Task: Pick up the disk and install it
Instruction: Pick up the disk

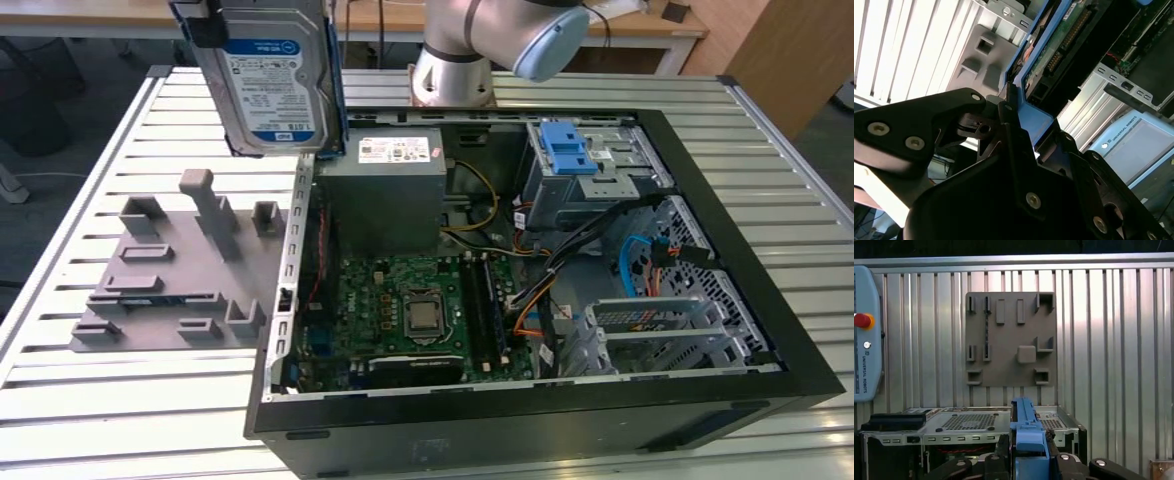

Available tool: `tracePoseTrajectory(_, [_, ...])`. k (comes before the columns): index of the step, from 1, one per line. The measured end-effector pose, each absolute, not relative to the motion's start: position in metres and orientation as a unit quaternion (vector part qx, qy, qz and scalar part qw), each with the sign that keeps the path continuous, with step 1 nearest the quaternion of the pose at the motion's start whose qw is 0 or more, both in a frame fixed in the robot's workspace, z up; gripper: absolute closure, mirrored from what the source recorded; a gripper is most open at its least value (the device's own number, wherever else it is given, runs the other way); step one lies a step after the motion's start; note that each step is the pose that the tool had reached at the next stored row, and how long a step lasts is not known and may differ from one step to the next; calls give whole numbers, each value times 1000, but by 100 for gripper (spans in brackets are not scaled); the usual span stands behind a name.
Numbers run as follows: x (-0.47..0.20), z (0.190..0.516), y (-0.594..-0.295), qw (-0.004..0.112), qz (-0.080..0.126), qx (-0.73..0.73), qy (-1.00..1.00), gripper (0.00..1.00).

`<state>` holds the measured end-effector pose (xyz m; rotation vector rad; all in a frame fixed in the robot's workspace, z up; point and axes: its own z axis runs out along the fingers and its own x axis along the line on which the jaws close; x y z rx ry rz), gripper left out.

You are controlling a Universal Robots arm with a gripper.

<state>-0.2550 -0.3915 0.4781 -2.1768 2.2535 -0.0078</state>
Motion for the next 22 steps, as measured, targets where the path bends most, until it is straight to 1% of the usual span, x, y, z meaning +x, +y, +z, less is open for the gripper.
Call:
tracePoseTrajectory(10, [-250,476,-416,4,-2,-695,719,64])
tracePoseTrajectory(22, [-204,475,-425,4,-2,-695,719,64])
